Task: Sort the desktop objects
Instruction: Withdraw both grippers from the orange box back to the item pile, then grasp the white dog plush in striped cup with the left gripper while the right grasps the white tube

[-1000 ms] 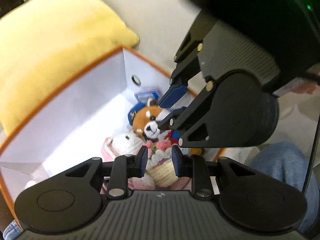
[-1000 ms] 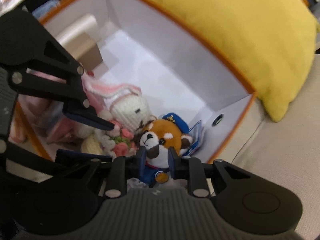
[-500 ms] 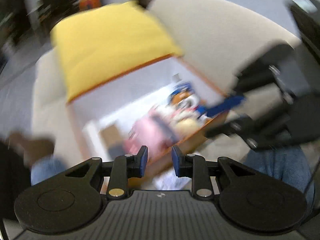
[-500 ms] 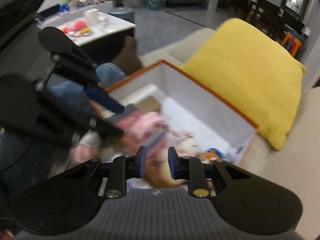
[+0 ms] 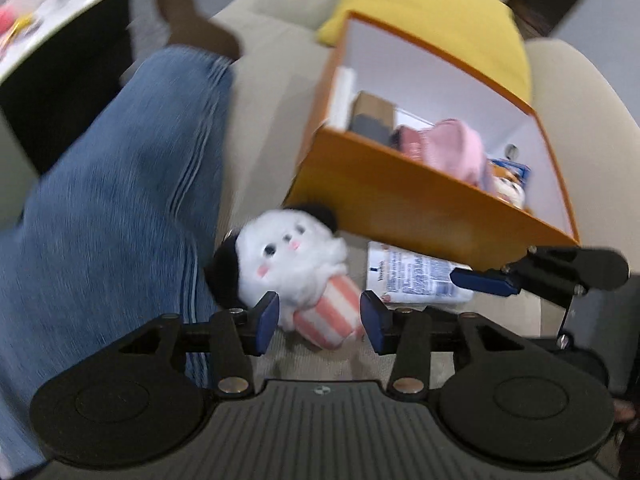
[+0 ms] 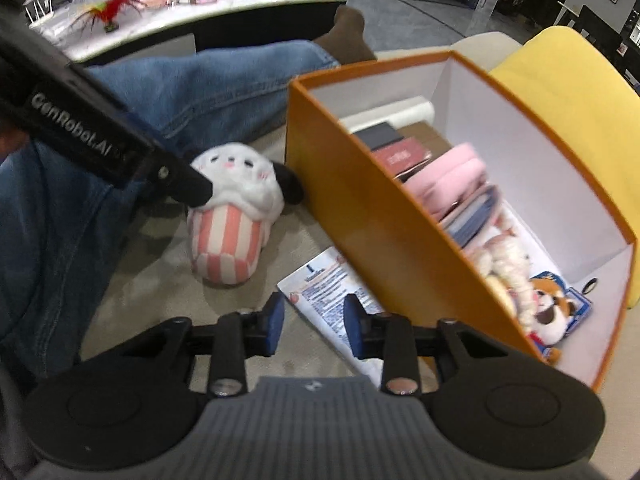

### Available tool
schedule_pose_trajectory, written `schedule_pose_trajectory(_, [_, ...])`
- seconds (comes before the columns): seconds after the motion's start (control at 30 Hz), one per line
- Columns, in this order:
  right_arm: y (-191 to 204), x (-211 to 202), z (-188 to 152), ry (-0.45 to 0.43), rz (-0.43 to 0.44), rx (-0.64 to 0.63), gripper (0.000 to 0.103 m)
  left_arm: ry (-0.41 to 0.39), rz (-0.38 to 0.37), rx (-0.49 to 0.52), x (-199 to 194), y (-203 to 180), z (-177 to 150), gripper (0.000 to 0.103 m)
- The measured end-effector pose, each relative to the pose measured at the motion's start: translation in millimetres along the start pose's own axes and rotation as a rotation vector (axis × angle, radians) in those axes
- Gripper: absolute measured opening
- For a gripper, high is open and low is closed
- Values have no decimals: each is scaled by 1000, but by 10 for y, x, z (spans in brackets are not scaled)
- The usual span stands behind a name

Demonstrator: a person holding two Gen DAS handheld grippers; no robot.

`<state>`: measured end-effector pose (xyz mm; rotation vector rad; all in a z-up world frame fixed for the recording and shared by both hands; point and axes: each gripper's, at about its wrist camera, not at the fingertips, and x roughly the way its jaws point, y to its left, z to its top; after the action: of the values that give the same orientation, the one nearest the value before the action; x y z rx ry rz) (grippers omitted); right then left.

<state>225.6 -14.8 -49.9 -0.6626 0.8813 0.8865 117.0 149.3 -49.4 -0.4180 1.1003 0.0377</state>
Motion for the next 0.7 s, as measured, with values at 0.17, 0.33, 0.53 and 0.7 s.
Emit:
schedule_pose_trajectory(0.17, [127, 184, 6, 56, -1, -65, 39, 1, -16, -170, 150, 145, -96, 59])
schedule_pose_trajectory(0.33, [236, 376, 68, 74, -47, -195, 49, 25, 5, -272, 360, 150, -44, 59])
schedule_pose_trajectory(0.53, [195, 632, 138, 134, -36, -270, 49, 70, 86, -305, 423, 82, 116, 66])
schedule_pose_trajectory(0.7, [204, 803, 138, 146, -40, -349, 49, 113, 141, -299, 514, 45, 177, 71])
